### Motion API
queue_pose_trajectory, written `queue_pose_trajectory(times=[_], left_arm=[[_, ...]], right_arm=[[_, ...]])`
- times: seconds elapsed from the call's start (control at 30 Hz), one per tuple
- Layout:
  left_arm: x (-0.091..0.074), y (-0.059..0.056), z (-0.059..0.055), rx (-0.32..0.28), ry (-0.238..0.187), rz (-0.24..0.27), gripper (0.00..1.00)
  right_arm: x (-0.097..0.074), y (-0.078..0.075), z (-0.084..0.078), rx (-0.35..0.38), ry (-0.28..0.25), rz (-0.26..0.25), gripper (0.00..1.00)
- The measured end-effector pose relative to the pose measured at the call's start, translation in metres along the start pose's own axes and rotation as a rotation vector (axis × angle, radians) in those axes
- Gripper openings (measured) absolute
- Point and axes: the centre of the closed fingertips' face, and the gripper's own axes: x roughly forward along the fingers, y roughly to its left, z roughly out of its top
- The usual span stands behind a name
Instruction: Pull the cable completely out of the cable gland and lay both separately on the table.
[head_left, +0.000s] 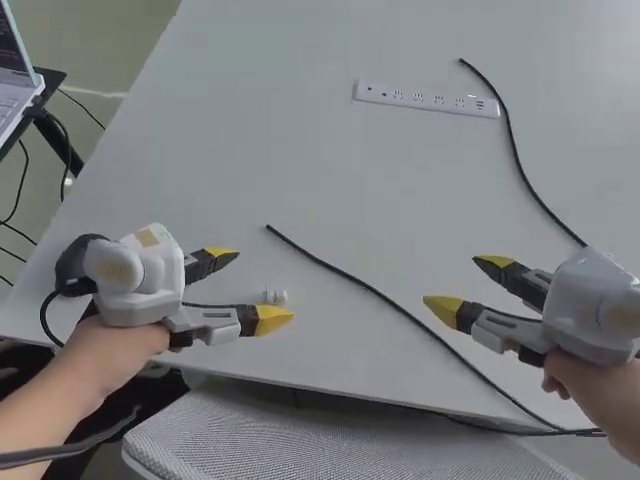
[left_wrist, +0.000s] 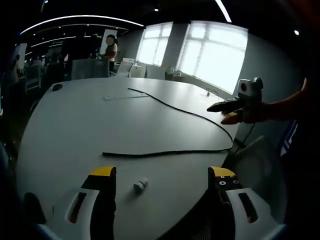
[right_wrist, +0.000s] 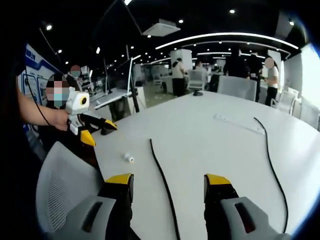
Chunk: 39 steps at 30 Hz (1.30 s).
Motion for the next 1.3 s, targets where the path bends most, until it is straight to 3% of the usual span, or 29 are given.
queue_pose_trajectory(times=[0.23, 0.43, 0.63, 0.97, 1.3], left_arm=[[-0.009, 0.000, -0.008, -0.035, 0.017, 0.007, 0.81], [-0.018, -0.002, -0.015, -0.017, 0.020, 0.005, 0.84], [-0.019, -0.001, -0.030, -0.017, 0.048, -0.001, 0.90], [-0.025, 0.002, -0.031, -0.045, 0.032, 0.023, 0.97], [-0.027, 0.000, -0.033, -0.053, 0.034, 0.025, 0.99]], right_arm=[[-0.008, 0.002, -0.027, -0.010, 0.045, 0.016, 0.63], [-0.012, 0.014, -0.036, 0.027, 0.046, 0.057, 0.69], [-0.015, 0.018, -0.041, 0.049, 0.050, 0.065, 0.76], [-0.018, 0.031, -0.053, 0.032, 0.086, 0.077, 0.90], [-0.017, 0.030, -0.054, 0.052, 0.081, 0.068, 0.93]])
